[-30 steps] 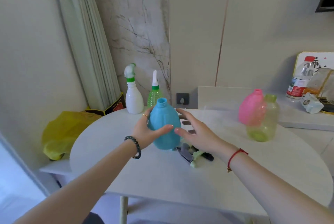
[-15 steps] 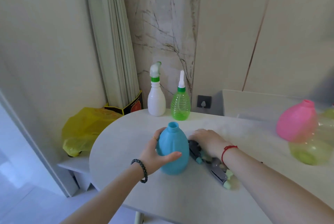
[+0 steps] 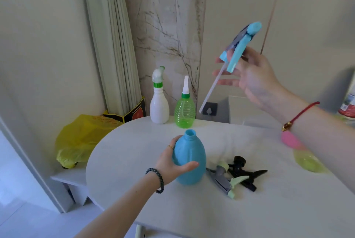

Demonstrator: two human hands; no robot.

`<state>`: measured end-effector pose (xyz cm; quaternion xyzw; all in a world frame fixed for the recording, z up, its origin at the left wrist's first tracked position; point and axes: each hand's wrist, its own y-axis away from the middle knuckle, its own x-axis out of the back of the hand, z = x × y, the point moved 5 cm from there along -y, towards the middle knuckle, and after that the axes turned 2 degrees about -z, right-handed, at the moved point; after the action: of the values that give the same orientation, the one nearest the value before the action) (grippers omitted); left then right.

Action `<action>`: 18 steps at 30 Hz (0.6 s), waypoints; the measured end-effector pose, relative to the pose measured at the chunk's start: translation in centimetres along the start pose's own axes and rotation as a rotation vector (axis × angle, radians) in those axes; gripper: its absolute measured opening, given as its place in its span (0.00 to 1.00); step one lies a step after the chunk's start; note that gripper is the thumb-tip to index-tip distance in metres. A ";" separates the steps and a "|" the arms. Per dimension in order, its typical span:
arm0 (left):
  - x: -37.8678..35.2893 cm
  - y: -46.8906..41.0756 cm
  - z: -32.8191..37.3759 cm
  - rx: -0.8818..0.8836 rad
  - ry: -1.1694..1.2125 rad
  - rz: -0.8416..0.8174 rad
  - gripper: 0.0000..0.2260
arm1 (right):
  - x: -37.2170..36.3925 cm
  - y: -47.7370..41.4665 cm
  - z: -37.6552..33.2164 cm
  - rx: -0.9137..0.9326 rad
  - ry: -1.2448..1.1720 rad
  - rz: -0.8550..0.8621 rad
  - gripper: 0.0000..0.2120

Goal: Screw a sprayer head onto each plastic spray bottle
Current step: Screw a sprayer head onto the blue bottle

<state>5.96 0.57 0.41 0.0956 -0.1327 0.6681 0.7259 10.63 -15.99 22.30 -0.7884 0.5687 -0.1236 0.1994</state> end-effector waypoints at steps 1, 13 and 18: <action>-0.4 -0.1 0.2 0.000 -0.003 -0.001 0.31 | -0.1 0.3 -0.5 -0.007 -0.023 -0.008 0.03; -1.6 -0.2 0.7 0.007 -0.025 0.006 0.35 | -1.8 3.8 7.7 -0.212 0.234 -0.096 0.03; -1.6 -0.2 0.3 0.035 -0.047 0.022 0.34 | -2.3 5.6 11.1 -0.251 0.441 -0.149 0.06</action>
<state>6.08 -1.01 0.16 0.1227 -0.1390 0.6759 0.7133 9.80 -13.44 9.96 -0.8007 0.5497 -0.2350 -0.0384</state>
